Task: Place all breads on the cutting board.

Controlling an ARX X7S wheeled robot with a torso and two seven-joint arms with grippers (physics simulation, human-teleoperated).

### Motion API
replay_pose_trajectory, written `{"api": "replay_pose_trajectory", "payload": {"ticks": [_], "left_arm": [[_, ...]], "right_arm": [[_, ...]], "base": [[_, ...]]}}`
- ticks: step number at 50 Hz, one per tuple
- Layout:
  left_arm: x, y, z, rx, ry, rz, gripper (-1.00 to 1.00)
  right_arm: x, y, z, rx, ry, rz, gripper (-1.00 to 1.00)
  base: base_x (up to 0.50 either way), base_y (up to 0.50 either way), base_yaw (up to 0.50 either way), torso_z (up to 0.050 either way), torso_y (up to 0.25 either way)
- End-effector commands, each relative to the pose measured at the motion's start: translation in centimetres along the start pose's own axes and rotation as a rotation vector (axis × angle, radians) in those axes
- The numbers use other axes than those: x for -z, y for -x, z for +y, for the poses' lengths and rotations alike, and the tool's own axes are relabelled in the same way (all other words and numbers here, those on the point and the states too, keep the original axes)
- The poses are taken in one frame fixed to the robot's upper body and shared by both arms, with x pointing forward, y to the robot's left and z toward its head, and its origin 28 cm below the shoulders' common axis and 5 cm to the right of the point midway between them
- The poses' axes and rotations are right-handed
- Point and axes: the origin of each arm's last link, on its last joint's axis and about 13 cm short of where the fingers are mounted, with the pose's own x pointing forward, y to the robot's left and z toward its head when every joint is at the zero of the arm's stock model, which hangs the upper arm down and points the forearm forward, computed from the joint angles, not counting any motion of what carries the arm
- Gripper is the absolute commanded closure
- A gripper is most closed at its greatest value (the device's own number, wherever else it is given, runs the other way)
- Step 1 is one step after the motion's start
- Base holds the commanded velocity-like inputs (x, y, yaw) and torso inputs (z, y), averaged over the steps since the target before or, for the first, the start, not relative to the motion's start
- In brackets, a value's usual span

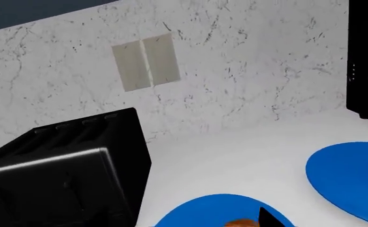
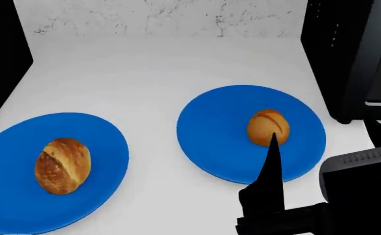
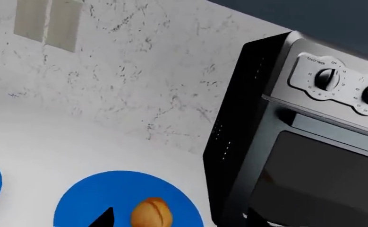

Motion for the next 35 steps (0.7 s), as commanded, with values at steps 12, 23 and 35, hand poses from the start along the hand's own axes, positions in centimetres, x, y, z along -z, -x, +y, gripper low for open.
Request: {"api": "replay_pose_trajectory", "payload": {"ticks": [12,23,35], "left_arm": [[0.02,0.03,0.08,-0.004,0.009,-0.002,-1.00],[0.11,0.14,0.07,-0.004,0.005,0.001,-1.00],[-0.06,0.07,0.00,0.000,0.002,-0.004,-1.00]], "right_arm": [[0.10,0.06,0.13,0.003,-0.009,0.002,-1.00],[0.11,0.10,0.15,0.003,-0.021,-0.001,-1.00],[0.10,0.09,-0.04,0.016,-0.024,0.006,-1.00]], "base": [[0.34,0.00,0.00,0.050,0.000],[0.22,0.00,0.00,0.050,0.000],[0.17,-0.01,0.00,0.050,0.000]]}}
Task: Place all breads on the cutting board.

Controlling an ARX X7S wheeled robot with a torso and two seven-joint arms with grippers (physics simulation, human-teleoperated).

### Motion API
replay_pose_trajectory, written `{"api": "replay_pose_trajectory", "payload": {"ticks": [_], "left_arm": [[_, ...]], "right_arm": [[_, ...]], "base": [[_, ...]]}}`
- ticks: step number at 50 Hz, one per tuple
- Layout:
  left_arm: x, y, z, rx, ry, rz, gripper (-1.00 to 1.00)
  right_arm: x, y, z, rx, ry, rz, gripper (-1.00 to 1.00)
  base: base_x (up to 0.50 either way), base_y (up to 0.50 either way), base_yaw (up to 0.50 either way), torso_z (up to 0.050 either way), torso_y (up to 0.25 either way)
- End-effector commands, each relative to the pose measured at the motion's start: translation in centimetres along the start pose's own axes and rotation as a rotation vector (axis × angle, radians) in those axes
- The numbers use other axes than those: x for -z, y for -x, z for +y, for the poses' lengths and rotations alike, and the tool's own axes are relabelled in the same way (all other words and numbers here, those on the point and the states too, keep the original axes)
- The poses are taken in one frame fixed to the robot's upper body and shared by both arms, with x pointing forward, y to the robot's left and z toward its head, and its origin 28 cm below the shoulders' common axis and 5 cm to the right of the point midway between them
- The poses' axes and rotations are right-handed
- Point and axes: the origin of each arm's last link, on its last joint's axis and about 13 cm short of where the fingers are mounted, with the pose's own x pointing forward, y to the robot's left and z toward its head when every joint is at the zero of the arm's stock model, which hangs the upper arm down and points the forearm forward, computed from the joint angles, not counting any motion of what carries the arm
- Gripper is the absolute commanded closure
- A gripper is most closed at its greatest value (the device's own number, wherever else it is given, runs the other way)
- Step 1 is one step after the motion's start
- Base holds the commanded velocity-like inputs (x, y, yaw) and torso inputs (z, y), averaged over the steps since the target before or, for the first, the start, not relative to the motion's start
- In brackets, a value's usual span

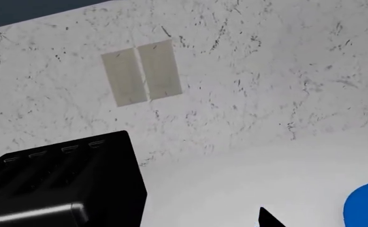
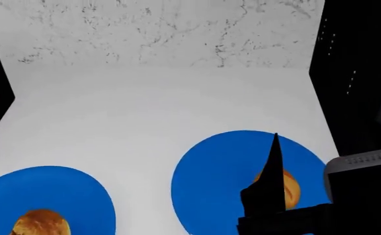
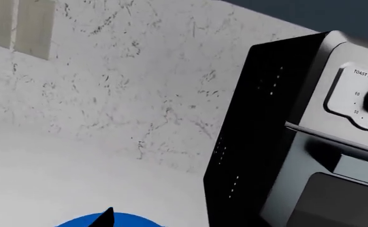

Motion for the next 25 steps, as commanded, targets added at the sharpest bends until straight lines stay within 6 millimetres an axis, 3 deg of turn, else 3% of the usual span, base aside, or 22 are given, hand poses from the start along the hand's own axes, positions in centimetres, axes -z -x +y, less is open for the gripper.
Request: {"api": "replay_pose_trajectory", "payload": {"ticks": [1,10,16,25], "left_arm": [[-0.1,0.0,0.0,0.001,0.000,-0.002,-1.00],[0.1,0.1,-0.1,0.021,0.020,0.019,-1.00],[0.0,0.2,-0.1,0.045,0.029,0.035,-1.00],[-0.3,0.7,-0.2,0.060,0.010,0.043,-1.00]], "right_arm": [[0.0,0.0,-0.1,0.008,-0.005,0.004,-1.00],[0.0,0.0,0.0,0.000,-0.003,0.013,-1.00],[-1.0,-0.3,-0.5,-0.015,-0.022,0.054,-1.00],[-4.9,-1.8,-2.3,-0.125,-0.022,0.273,-1.00]], "base": [[0.23,-0.02,0.00,0.050,0.000],[0.21,-0.01,0.00,0.050,0.000],[0.00,0.00,0.00,0.000,0.000],[0.00,0.00,0.00,0.000,0.000]]}}
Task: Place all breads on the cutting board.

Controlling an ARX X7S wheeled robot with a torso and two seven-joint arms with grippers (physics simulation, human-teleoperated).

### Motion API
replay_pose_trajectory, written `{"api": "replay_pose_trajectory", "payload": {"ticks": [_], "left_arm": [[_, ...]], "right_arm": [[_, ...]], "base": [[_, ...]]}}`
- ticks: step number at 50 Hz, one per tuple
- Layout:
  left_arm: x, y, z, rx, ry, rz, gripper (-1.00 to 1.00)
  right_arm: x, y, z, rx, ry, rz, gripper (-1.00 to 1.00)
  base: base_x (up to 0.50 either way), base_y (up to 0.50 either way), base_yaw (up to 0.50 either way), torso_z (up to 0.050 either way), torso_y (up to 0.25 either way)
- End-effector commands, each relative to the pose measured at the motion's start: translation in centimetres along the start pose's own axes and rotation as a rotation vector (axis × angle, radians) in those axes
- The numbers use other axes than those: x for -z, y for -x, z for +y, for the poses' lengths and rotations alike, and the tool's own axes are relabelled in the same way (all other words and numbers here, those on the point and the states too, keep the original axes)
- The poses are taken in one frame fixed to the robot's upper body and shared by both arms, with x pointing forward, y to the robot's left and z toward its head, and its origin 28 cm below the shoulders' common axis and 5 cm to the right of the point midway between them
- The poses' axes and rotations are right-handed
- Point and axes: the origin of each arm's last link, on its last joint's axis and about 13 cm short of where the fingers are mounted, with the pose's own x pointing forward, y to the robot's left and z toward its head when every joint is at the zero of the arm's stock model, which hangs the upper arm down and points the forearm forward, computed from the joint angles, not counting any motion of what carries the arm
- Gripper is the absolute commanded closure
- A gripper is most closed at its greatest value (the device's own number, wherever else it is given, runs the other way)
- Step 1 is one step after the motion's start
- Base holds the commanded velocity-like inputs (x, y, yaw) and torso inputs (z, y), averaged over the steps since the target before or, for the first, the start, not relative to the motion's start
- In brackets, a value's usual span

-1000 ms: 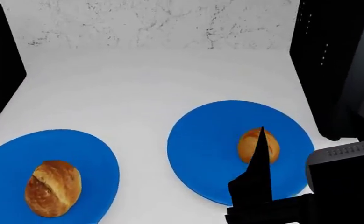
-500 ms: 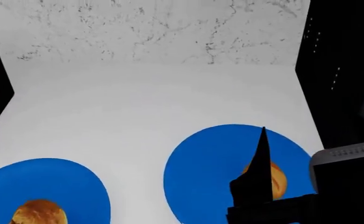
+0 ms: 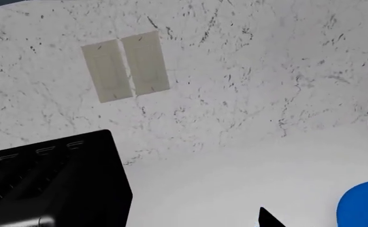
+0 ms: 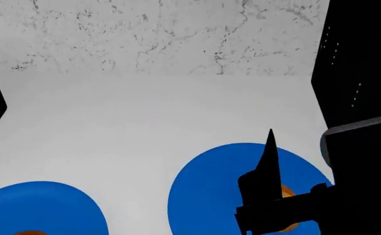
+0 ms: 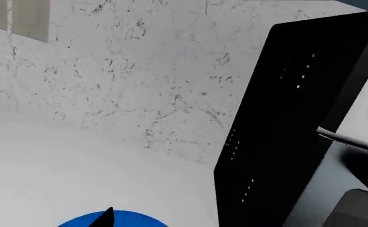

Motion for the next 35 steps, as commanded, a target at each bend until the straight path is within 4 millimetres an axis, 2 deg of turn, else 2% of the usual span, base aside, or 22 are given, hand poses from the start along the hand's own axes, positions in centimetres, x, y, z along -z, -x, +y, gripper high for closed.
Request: {"api": "replay_pose_trajectory", "payload": {"ticks": [1,4,9,19,25,35], "left_arm": [[-0.1,0.4,-0.1,0.019,-0.001,0.014,-1.00],[0.2,0.3,-0.2,0.024,0.003,0.014,-1.00],[0.0,0.2,-0.2,0.029,-0.003,0.012,-1.00],[0.1,0.2,-0.2,0.028,-0.008,0.012,-1.00],[0.3,0.3,-0.2,0.028,-0.004,0.016,-1.00],[0.4,0.4,-0.4,0.032,-0.004,0.017,-1.00]], "right_arm": [[-3.5,-0.8,-1.8,-0.084,0.006,0.206,-1.00],[-4.4,-1.2,-2.3,-0.094,-0.008,0.235,-1.00],[-5.4,-1.9,-2.5,-0.214,-0.036,0.362,-1.00],[-5.5,-2.9,-3.0,-0.304,-0.060,0.615,-1.00],[-5.8,-3.1,-3.4,-0.303,-0.086,0.660,-1.00],[-5.1,-4.8,-4.0,-0.267,-0.108,0.692,-1.00]], "base": [[0.00,0.00,0.00,0.000,0.000],[0.00,0.00,0.00,0.000,0.000],[0.00,0.00,0.00,0.000,0.000],[0.00,0.00,0.00,0.000,0.000],[0.00,0.00,0.00,0.000,0.000],[0.00,0.00,0.00,0.000,0.000]]}}
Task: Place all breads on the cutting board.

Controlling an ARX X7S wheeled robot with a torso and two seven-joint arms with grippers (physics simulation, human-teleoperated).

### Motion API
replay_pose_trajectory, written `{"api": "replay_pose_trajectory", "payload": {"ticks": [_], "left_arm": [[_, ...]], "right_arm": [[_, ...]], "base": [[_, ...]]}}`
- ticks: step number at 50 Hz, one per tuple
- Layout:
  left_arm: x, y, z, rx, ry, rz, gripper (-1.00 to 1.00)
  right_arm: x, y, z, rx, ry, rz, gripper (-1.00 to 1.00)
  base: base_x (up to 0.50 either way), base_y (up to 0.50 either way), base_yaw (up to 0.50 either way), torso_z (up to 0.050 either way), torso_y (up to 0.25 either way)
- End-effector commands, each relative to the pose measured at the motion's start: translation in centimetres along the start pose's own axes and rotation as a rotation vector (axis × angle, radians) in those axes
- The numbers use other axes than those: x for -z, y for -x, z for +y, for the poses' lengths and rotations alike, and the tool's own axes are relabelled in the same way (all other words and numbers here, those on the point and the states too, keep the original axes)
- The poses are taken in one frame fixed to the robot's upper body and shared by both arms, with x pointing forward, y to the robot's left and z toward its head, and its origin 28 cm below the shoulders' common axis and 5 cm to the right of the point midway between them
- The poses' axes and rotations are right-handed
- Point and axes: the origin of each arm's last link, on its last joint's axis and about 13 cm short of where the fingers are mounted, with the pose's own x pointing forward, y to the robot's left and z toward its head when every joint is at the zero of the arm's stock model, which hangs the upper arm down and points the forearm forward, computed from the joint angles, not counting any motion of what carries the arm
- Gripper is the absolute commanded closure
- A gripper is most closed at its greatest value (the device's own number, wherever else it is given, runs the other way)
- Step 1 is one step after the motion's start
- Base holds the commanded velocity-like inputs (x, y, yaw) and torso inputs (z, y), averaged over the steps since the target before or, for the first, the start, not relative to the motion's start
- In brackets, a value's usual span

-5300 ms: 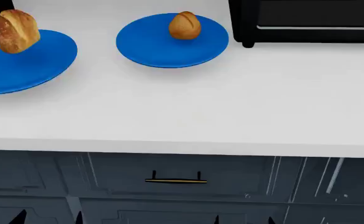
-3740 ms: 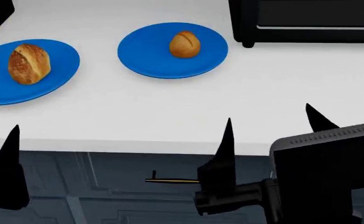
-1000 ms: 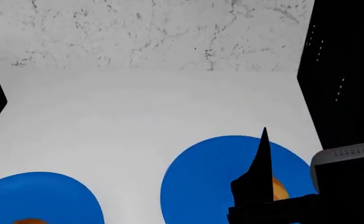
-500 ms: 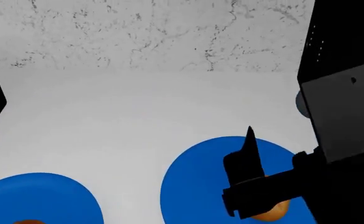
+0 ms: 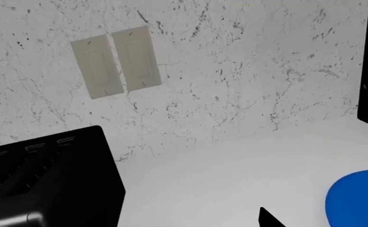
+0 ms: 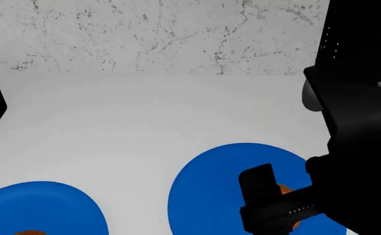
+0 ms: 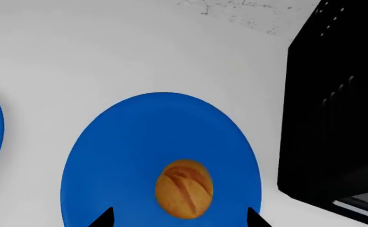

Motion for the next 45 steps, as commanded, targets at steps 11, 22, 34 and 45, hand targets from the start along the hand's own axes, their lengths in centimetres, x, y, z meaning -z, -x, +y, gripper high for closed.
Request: {"api": "replay_pose_trajectory", "payload": {"ticks": [11,22,34,45], "left_arm": [[0.5,0.2,-0.1,-0.011,-0.002,-0.002,-1.00],[0.6,0.3,0.1,-0.020,0.005,-0.004,-1.00],[1.1,0.0,-0.1,-0.010,0.024,0.017,-1.00],[1.2,0.2,0.0,-0.017,0.026,0.014,-1.00]], "right_arm": [[-0.8,-3.8,-2.0,0.028,-0.093,0.088,-1.00],[0.1,-6.1,-2.3,0.018,-0.136,0.145,-1.00],[1.7,-7.8,-1.9,-0.005,-0.147,0.181,-1.00],[2.5,-8.8,-2.1,-0.010,-0.165,0.193,-1.00]], "base": [[0.00,0.00,0.00,0.000,0.000],[0.00,0.00,0.00,0.000,0.000],[0.00,0.00,0.00,0.000,0.000],[0.00,0.00,0.00,0.000,0.000]]}}
